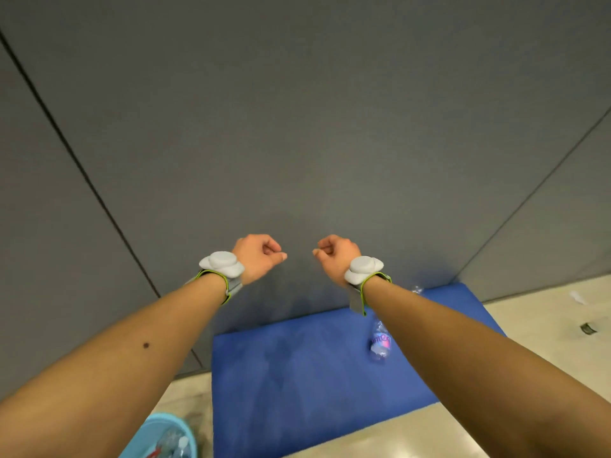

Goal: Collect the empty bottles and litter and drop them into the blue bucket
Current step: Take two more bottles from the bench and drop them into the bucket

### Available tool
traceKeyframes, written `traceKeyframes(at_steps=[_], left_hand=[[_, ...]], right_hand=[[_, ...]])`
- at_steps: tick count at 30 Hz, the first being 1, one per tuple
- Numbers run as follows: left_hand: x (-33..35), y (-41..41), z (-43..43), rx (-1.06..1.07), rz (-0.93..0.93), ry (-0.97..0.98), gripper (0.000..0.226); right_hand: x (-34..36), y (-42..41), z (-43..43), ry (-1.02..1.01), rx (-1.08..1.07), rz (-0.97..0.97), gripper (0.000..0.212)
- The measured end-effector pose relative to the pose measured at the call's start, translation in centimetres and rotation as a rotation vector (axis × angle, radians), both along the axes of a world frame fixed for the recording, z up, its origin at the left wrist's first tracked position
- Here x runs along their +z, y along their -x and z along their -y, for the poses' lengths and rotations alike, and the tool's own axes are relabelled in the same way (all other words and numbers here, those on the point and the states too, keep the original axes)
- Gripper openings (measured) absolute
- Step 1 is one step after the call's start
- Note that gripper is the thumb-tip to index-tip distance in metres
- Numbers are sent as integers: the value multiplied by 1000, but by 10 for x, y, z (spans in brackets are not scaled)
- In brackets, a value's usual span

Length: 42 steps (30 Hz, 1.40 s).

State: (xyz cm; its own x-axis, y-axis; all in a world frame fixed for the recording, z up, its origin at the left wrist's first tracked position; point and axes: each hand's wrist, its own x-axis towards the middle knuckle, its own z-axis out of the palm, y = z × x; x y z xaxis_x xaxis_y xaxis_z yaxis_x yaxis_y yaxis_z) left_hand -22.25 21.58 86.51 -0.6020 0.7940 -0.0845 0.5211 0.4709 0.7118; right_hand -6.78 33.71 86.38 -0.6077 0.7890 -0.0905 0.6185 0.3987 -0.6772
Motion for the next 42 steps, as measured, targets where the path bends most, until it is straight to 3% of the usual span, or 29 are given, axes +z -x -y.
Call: traceKeyframes(at_steps=[13, 20, 31, 42], left_hand=[[18, -179, -143, -164, -8, -26, 20], [1, -246, -191, -224, 41, 8, 18], [-38, -255, -260, -290, 88, 96, 19], [-145, -257, -294, -270, 196, 282, 18]], right_hand=[[16, -195, -120, -44, -163, -29, 28], [-2, -259, -161, 9, -227, -23, 26], [-41, -286, -214, 90, -336, 8, 26], [-143, -300, -260, 247, -342, 170, 33]])
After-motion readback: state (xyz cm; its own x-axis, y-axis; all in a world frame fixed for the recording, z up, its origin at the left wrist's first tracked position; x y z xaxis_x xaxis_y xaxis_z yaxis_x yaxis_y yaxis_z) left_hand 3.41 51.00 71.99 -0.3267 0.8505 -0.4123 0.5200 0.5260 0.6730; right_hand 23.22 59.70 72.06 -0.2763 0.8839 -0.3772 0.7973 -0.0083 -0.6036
